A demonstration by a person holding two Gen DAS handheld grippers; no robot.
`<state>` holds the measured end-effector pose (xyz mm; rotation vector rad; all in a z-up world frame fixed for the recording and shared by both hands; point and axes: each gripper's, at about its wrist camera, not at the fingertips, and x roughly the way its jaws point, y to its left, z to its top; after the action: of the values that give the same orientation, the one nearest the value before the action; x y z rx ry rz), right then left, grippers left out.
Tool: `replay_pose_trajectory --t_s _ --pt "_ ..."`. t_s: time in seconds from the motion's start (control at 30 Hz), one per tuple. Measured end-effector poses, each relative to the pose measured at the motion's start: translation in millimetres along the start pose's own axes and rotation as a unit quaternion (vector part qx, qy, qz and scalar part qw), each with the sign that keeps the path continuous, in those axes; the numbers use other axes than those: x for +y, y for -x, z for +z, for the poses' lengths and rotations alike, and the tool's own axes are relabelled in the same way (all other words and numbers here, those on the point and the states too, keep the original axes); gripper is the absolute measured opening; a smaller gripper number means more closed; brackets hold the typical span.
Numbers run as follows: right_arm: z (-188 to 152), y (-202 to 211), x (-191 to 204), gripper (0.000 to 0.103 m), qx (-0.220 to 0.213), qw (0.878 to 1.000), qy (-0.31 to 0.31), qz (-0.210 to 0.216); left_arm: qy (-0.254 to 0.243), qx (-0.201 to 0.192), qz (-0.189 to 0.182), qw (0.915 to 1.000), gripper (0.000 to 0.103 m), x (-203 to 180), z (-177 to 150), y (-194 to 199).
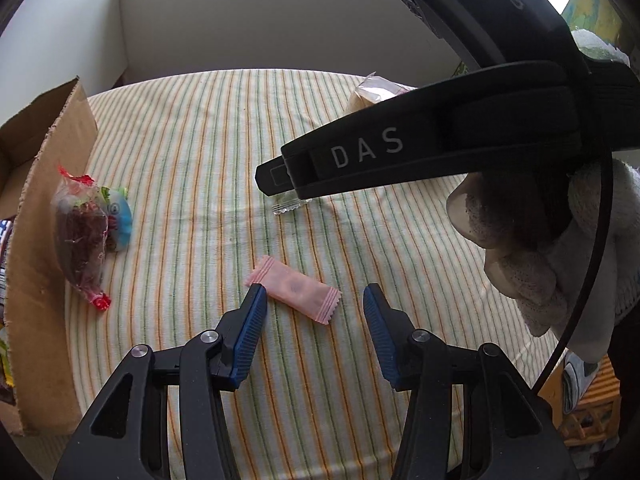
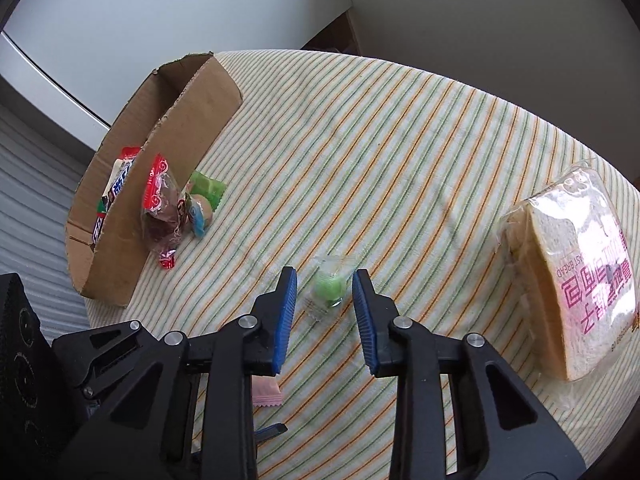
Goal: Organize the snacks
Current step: 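Grasp the green cup candy with the right gripper while the left grasps the pink stick, then carry the green cup and pink stick into the box and open both grippers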
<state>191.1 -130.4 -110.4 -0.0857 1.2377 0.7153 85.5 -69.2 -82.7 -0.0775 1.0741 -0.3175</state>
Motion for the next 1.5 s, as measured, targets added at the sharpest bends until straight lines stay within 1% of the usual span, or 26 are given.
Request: replay_pose_trajectory --t_s 0.13,0.23,0.37,0.4,0.53,0.6,0.67,0.7,0.83,1.03,1.1,1.27,1.5 --pt "0 -7 -2 0.019 0.006 1.000 0.004 -0.013 -0.004 0.002 0.002 1.0000 0.049 -4 0 -3" --pt "0 -5 -7 0.018 0.003 1.000 0.004 -0.016 -0.014 0.002 0.011 0.9998 0.049 -11 3 -8" --pt "-2 -1 -16 0.018 0.002 1.000 0.004 -0.022 -0.047 0.003 0.037 0.9982 0.038 -20 3 -9" --pt "-3 0 -18 0.018 0.001 1.000 0.002 -0.023 -0.056 0.004 0.043 0.9975 0.037 -22 3 -9" --pt "-5 5 -27 0.018 0.000 1.000 -0.002 -0.026 -0.087 0.015 0.056 0.9945 0.032 -31 -5 -8" --pt "-5 7 -29 0.018 -0.001 1.000 -0.002 -0.028 -0.109 0.022 0.063 0.9918 0.027 -37 -10 -6" --pt "-5 7 -28 0.018 -0.002 1.000 -0.003 -0.028 -0.119 0.028 0.065 0.9903 0.020 -43 -13 -4" --pt "-5 7 -28 0.018 -0.003 1.000 -0.003 -0.029 -0.123 0.031 0.065 0.9898 0.019 -48 -13 -5" --pt "-6 7 -25 0.018 -0.005 1.000 -0.004 -0.029 -0.123 0.030 0.064 0.9899 0.019 -53 -10 -7" --pt "-10 15 -27 0.018 -0.008 1.000 -0.006 -0.026 -0.114 0.023 0.052 0.9918 0.019 -44 -10 -1" --pt "-11 18 -26 0.018 -0.010 1.000 -0.005 -0.026 -0.113 0.022 0.048 0.9922 0.019 -25 -1 -7" --pt "-12 29 -21 0.018 -0.014 1.000 0.000 -0.028 -0.105 0.016 0.044 0.9934 0.019 -16 0 1" --pt "-12 47 -8 0.018 -0.026 0.999 0.006 -0.026 -0.089 -0.010 0.044 0.9950 0.019 4 4 27"
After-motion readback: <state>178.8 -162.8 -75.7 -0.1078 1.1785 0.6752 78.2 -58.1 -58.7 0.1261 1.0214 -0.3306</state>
